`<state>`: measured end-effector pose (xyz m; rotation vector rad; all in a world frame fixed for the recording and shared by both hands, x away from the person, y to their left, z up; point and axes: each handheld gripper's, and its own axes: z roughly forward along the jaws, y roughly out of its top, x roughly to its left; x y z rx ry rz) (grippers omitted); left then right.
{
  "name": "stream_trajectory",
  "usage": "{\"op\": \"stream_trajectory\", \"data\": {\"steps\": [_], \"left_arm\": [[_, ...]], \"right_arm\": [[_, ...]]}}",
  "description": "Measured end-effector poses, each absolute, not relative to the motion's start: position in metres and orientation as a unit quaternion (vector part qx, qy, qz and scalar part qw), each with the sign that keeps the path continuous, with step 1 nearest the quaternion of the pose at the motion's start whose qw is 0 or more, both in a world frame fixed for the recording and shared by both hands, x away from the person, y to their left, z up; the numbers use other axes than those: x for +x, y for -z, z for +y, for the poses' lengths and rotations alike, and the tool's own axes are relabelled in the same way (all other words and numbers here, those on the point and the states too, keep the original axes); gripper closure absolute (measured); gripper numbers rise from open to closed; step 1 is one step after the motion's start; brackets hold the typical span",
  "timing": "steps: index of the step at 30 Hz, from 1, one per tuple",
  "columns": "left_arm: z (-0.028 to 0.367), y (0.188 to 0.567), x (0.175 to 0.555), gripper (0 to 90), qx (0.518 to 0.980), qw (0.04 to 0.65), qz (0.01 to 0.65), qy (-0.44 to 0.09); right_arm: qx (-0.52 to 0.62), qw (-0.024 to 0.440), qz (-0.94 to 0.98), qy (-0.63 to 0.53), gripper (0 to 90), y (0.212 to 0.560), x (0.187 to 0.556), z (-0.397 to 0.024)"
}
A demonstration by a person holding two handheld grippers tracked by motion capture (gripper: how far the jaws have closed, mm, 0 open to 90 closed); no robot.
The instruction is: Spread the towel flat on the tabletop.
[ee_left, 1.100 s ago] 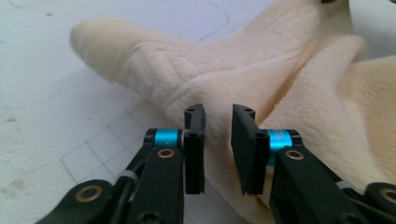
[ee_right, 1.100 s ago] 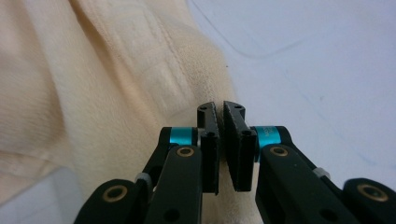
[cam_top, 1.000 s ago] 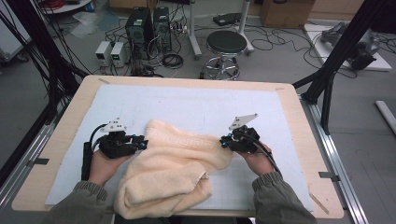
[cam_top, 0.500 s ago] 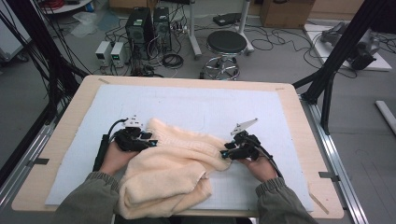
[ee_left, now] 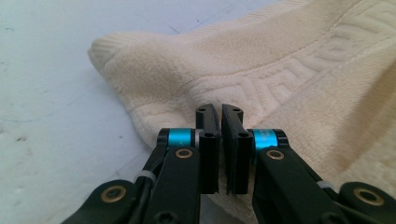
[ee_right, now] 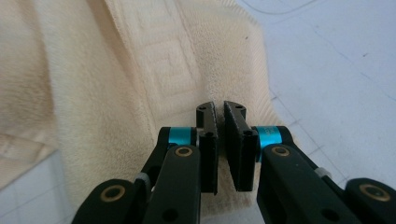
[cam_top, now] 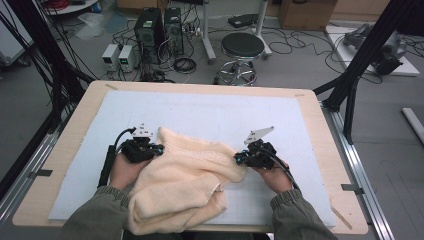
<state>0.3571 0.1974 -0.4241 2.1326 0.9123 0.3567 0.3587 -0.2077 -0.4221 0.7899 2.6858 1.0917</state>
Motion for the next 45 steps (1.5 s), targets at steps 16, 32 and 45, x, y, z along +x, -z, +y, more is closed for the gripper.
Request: {"op": "stream_trajectory", "data": {"steps": [16, 32, 45], "left_arm": [[0.200, 0.338, 0.424, 85.0, 0.753, 0.456, 0.410, -0.236], [0.216, 0.373, 0.394, 56.1, 0.795, 0.442, 0.377, -0.176], [0.253, 0.410, 0.297, 45.9, 0.804, 0.472, 0.340, -0.127]], "right_arm": [[0.276, 0.157, 0.862, -0.395, 80.4, 0.338, 0.441, -0.210], [0.274, 0.095, 0.873, -0.392, 49.0, 0.352, 0.423, -0.186], [0.167, 0.031, 0.901, -0.399, 43.5, 0.382, 0.322, -0.134]]}}
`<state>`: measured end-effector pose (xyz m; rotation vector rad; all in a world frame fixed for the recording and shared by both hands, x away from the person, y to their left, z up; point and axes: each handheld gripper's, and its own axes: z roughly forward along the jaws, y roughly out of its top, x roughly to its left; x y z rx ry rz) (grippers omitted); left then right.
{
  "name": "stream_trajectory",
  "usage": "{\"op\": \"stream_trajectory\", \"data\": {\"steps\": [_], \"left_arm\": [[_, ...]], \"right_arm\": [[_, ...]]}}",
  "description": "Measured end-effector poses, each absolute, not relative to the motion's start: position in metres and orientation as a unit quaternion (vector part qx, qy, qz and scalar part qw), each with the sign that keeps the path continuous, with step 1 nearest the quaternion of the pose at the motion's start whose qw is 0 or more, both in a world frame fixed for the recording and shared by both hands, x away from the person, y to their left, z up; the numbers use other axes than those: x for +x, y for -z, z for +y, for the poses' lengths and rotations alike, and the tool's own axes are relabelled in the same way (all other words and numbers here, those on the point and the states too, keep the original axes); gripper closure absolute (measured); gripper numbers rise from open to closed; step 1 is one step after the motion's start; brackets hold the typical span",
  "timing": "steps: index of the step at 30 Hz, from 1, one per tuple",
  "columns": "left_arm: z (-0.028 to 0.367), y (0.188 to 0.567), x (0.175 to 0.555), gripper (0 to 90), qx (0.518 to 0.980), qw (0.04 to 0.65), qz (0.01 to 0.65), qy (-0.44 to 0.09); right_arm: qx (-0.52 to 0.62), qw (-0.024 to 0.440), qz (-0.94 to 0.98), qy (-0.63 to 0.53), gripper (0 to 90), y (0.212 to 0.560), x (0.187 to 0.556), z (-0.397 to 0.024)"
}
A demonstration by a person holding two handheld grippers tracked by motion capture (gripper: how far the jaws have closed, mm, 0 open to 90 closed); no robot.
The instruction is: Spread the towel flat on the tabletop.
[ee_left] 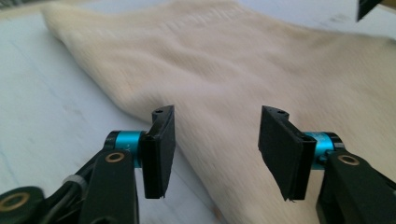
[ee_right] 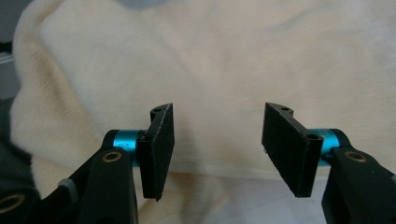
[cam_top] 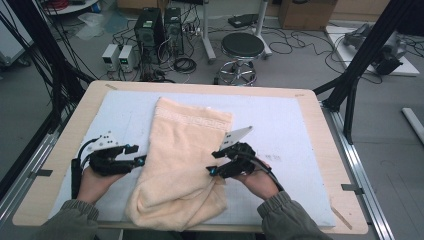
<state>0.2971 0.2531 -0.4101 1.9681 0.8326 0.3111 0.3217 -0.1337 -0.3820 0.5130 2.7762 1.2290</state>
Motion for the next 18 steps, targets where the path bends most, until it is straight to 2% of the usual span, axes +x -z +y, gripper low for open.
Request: {"op": "stream_trajectory", "data": {"steps": [2, 4, 6, 7, 9, 12, 18], "left_arm": [[0.251, 0.421, 0.293, 45.8, 0.811, 0.463, 0.342, -0.105], [0.246, 0.430, 0.295, 50.3, 0.818, 0.457, 0.343, -0.070], [0.237, 0.439, 0.298, 61.4, 0.831, 0.438, 0.338, -0.055], [0.233, 0.441, 0.299, 70.5, 0.833, 0.435, 0.337, -0.059], [0.227, 0.438, 0.302, 82.5, 0.828, 0.441, 0.341, -0.063], [0.217, 0.425, 0.308, 84.6, 0.811, 0.460, 0.352, -0.084], [0.191, 0.395, 0.321, 84.6, 0.781, 0.507, 0.348, -0.108]], "right_arm": [[0.161, 0.027, 0.907, -0.388, 46.4, 0.392, 0.318, -0.127], [0.159, 0.021, 0.910, -0.383, 59.0, 0.401, 0.320, -0.124], [0.159, 0.012, 0.910, -0.383, 72.3, 0.408, 0.322, -0.124], [0.158, 0.010, 0.913, -0.376, 76.1, 0.411, 0.324, -0.124], [0.157, 0.011, 0.913, -0.376, 79.0, 0.410, 0.326, -0.126], [0.161, 0.013, 0.908, -0.387, 80.0, 0.400, 0.329, -0.138], [0.186, 0.050, 0.897, -0.398, 79.7, 0.369, 0.339, -0.175]]}}
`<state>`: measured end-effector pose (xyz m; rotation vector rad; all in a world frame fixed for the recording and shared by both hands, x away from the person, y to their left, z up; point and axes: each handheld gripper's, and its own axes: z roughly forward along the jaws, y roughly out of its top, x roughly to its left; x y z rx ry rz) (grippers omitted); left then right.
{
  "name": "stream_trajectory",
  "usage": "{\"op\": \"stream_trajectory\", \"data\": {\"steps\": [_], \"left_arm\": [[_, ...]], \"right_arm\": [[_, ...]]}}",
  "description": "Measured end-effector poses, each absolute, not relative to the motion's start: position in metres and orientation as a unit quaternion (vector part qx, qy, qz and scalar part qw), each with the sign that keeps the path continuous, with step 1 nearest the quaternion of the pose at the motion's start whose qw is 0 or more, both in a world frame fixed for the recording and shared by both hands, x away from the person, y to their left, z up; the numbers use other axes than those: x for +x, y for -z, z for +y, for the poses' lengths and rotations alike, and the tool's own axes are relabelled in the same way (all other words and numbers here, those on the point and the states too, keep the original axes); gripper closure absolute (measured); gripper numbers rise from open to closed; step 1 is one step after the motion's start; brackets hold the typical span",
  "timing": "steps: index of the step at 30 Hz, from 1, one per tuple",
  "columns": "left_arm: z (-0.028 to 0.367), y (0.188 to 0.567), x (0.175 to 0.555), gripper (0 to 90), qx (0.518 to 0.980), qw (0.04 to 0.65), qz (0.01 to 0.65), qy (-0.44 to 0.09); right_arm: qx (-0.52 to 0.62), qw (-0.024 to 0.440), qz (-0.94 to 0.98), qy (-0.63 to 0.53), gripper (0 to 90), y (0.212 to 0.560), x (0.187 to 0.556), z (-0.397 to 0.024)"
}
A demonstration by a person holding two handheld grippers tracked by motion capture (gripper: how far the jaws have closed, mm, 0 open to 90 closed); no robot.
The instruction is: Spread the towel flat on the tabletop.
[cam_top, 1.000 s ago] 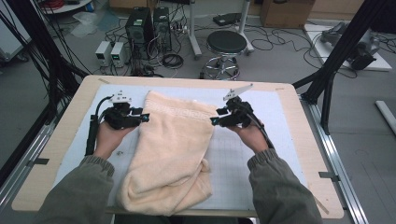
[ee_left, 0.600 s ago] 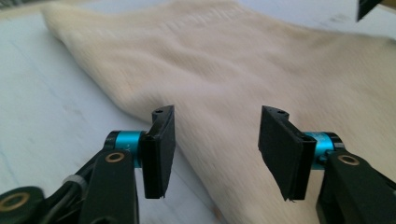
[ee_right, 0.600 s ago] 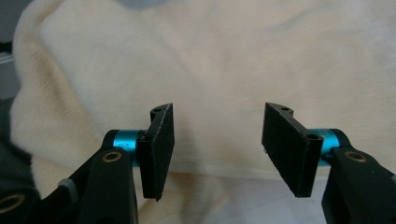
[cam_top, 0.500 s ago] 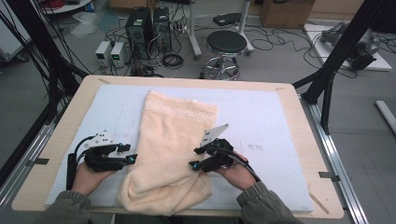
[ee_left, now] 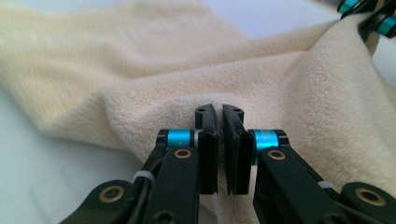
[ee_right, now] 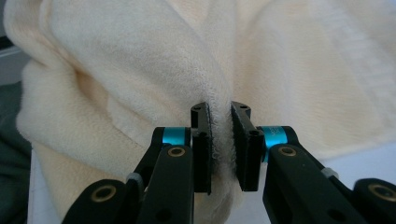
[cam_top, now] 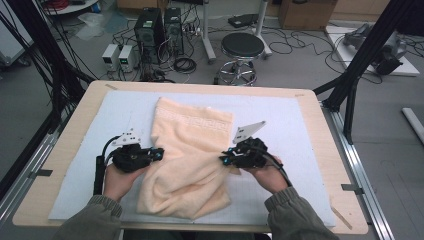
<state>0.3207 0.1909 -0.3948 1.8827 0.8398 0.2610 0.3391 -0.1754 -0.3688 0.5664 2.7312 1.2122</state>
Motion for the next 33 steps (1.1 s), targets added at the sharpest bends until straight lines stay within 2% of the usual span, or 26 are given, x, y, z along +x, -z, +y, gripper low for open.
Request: {"op": "stream_trajectory", "data": {"steps": [2, 3, 6, 9, 11, 14, 17, 21, 29, 33], "left_arm": [[0.182, 0.390, 0.325, 82.0, 0.776, 0.517, 0.343, -0.111], [0.180, 0.390, 0.325, 77.2, 0.778, 0.516, 0.342, -0.108], [0.179, 0.397, 0.324, 70.9, 0.791, 0.499, 0.337, -0.105], [0.185, 0.408, 0.321, 67.7, 0.799, 0.487, 0.341, -0.093], [0.189, 0.415, 0.318, 66.1, 0.799, 0.488, 0.341, -0.080], [0.192, 0.420, 0.311, 60.5, 0.815, 0.476, 0.326, -0.054], [0.201, 0.420, 0.301, 58.3, 0.815, 0.489, 0.307, -0.045], [0.213, 0.416, 0.290, 54.7, 0.812, 0.505, 0.290, -0.041], [0.223, 0.414, 0.259, 49.7, 0.821, 0.516, 0.243, -0.029], [0.204, 0.431, 0.258, 49.0, 0.852, 0.473, 0.225, 0.000]], "right_arm": [[0.199, 0.061, 0.895, -0.395, 79.6, 0.361, 0.341, -0.191], [0.208, 0.066, 0.896, -0.387, 79.3, 0.361, 0.343, -0.198], [0.234, 0.067, 0.898, -0.366, 78.3, 0.371, 0.348, -0.218], [0.257, 0.066, 0.903, -0.338, 74.2, 0.386, 0.353, -0.230], [0.265, 0.071, 0.895, -0.350, 67.0, 0.389, 0.352, -0.232], [0.250, 0.094, 0.890, -0.369, 61.5, 0.380, 0.342, -0.228], [0.231, 0.104, 0.885, -0.390, 57.6, 0.369, 0.330, -0.223], [0.191, 0.091, 0.879, -0.427, 54.7, 0.362, 0.310, -0.211], [0.122, 0.053, 0.906, -0.402, 53.4, 0.395, 0.286, -0.174], [0.117, 0.034, 0.919, -0.376, 55.4, 0.417, 0.285, -0.160]]}}
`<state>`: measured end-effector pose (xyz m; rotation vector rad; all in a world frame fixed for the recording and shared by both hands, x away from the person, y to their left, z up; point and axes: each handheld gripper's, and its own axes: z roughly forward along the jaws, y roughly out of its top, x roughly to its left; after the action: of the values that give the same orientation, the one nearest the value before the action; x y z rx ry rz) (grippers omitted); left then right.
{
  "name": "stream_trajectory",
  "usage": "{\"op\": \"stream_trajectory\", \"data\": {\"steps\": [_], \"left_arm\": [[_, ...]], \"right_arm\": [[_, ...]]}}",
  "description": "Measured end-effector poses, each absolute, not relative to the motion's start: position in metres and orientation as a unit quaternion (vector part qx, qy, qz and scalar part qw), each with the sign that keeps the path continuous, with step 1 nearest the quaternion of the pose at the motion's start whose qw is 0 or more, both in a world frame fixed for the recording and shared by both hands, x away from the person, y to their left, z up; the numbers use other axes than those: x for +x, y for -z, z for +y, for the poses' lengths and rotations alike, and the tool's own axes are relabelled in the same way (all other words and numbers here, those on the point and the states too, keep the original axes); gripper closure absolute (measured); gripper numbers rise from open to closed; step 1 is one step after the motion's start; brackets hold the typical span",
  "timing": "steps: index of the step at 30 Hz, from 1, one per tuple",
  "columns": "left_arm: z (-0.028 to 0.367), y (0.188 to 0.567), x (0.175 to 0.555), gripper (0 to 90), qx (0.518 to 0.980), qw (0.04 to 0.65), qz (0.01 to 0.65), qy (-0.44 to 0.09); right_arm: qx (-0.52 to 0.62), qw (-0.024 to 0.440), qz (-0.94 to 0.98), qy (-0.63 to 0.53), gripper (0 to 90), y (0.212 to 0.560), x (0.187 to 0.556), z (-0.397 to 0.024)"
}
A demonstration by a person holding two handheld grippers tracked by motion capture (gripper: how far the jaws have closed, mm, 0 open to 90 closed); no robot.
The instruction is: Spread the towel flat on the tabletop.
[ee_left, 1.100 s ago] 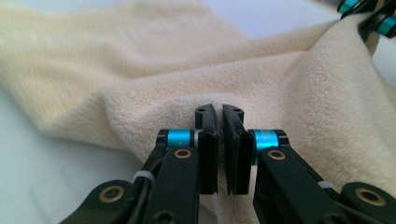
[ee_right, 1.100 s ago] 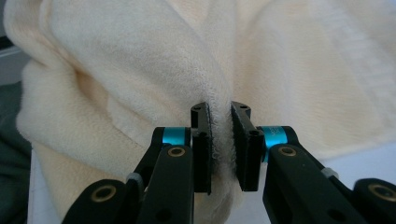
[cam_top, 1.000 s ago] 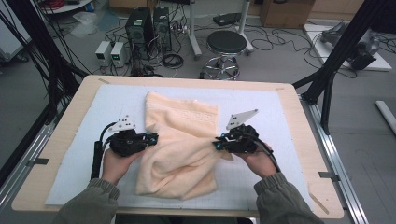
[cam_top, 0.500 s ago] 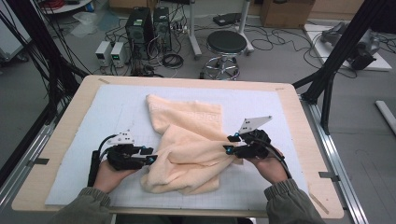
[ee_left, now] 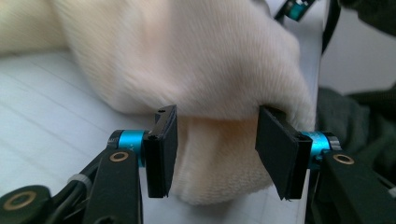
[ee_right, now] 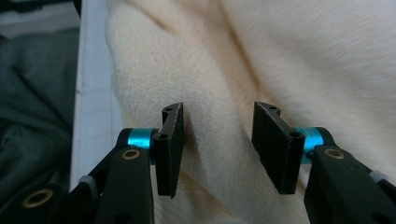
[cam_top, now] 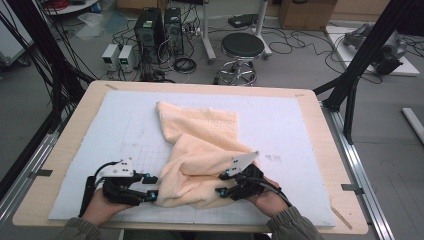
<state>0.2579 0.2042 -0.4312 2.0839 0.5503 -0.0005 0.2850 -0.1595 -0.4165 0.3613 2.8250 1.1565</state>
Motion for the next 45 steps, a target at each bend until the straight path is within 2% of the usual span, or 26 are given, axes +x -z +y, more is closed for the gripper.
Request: {"op": "stream_trajectory", "data": {"steps": [2, 4, 5, 6, 9, 11, 14, 20, 23, 26, 30, 33, 36, 37, 41, 45], "left_arm": [[0.191, 0.441, 0.260, 56.3, 0.864, 0.454, 0.218, 0.016], [0.183, 0.443, 0.262, 72.7, 0.867, 0.448, 0.220, 0.005], [0.182, 0.439, 0.264, 79.9, 0.864, 0.451, 0.225, 0.001], [0.183, 0.435, 0.264, 83.9, 0.861, 0.454, 0.231, -0.009], [0.194, 0.412, 0.262, 85.4, 0.838, 0.487, 0.240, -0.047], [0.203, 0.392, 0.258, 85.7, 0.819, 0.513, 0.250, -0.064], [0.215, 0.358, 0.253, 85.8, 0.810, 0.522, 0.250, -0.096], [0.234, 0.296, 0.239, 85.7, 0.784, 0.555, 0.240, -0.138], [0.237, 0.284, 0.238, 85.3, 0.788, 0.545, 0.240, -0.154], [0.231, 0.300, 0.252, 84.7, 0.800, 0.524, 0.256, -0.145], [0.211, 0.354, 0.292, 83.2, 0.795, 0.508, 0.311, -0.113], [0.199, 0.377, 0.317, 73.0, 0.803, 0.474, 0.340, -0.126], [0.199, 0.381, 0.323, 63.4, 0.801, 0.474, 0.339, -0.134], [0.201, 0.380, 0.321, 60.1, 0.801, 0.474, 0.338, -0.136], [0.211, 0.380, 0.304, 58.6, 0.801, 0.488, 0.317, -0.141], [0.205, 0.395, 0.294, 58.6, 0.803, 0.497, 0.311, -0.107]], "right_arm": [[0.114, 0.032, 0.924, -0.363, 63.2, 0.426, 0.284, -0.153], [0.117, 0.026, 0.920, -0.372, 77.6, 0.427, 0.287, -0.153], [0.116, 0.023, 0.919, -0.377, 81.3, 0.426, 0.288, -0.155], [0.118, 0.019, 0.916, -0.382, 83.0, 0.423, 0.289, -0.156], [0.117, 0.015, 0.908, -0.403, 83.6, 0.408, 0.286, -0.162], [0.112, 0.024, 0.903, -0.415, 83.6, 0.394, 0.283, -0.165], [0.102, 0.047, 0.895, -0.433, 83.6, 0.366, 0.278, -0.168], [0.081, 0.065, 0.872, -0.478, 83.6, 0.311, 0.262, -0.173], [0.072, 0.077, 0.867, -0.488, 83.6, 0.294, 0.255, -0.176], [0.083, 0.087, 0.880, -0.459, 83.4, 0.301, 0.262, -0.178], [0.156, 0.087, 0.894, -0.411, 83.4, 0.341, 0.296, -0.193], [0.222, 0.095, 0.900, -0.363, 81.6, 0.368, 0.330, -0.206], [0.265, 0.096, 0.883, -0.375, 70.3, 0.375, 0.349, -0.219], [0.262, 0.096, 0.876, -0.394, 68.0, 0.373, 0.347, -0.223], [0.225, 0.096, 0.870, -0.428, 66.0, 0.365, 0.331, -0.226], [0.185, 0.072, 0.888, -0.414, 60.2, 0.377, 0.315, -0.216]]}}
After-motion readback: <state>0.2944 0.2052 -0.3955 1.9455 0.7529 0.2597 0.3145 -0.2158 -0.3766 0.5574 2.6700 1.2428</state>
